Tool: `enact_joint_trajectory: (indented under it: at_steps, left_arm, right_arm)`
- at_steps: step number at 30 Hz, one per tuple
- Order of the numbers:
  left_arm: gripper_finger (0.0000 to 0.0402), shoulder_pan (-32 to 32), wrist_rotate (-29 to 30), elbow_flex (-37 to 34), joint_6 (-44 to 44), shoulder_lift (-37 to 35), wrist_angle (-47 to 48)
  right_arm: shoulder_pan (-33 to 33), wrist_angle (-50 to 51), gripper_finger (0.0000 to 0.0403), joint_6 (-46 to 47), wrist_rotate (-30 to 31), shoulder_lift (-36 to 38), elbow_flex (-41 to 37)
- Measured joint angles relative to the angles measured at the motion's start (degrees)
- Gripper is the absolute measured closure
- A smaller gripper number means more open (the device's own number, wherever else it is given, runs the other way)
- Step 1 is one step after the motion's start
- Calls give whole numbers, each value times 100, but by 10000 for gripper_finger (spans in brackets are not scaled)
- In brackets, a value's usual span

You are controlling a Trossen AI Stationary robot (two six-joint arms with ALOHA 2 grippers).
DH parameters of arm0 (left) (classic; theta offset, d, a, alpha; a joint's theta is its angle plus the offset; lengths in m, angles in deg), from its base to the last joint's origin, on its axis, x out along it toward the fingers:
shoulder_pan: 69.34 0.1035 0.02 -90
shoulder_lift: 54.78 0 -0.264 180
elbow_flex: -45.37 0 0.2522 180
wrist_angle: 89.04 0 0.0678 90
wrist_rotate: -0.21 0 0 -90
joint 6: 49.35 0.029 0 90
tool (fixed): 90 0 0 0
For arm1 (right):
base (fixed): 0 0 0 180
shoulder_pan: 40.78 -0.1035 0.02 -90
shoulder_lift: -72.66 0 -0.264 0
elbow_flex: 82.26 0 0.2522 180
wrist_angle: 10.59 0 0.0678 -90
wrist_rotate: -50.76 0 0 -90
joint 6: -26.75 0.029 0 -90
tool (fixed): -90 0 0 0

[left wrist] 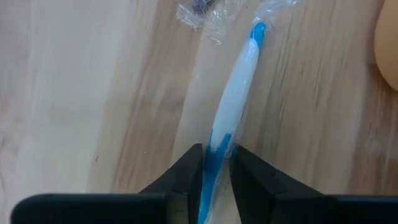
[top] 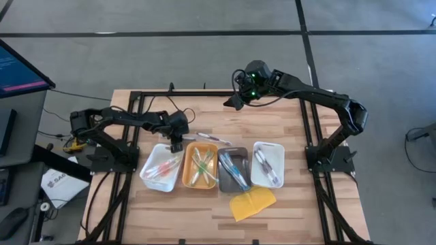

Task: Pick & Place Toothbrushes
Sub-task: Put the blue toothbrush into the black bin

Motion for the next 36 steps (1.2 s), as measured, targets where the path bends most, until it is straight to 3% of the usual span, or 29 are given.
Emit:
enact_joint_trajectory:
  at_steps: [8,19,26,31,36]
  left_arm:
    - [329,-241,22,-11,-17,-145,197]
    - [330,-376,496,0,-17,-1106,324]
    - [330,-190,270,209,-26,-902,671]
    - [328,222,-106,1362,-1767,-90,2306]
    - [341,80,-192,2445,-3364,482,3328]
  right_arm:
    - [1,-1,168,0,0,-2,0]
    - [1,-1,168,0,2,-4,0]
    - [1,-1,168,137,0,-4,0]
    - [10,-1,168,823,-17,-4,0]
    - [10,-1,168,992,-38,-4,0]
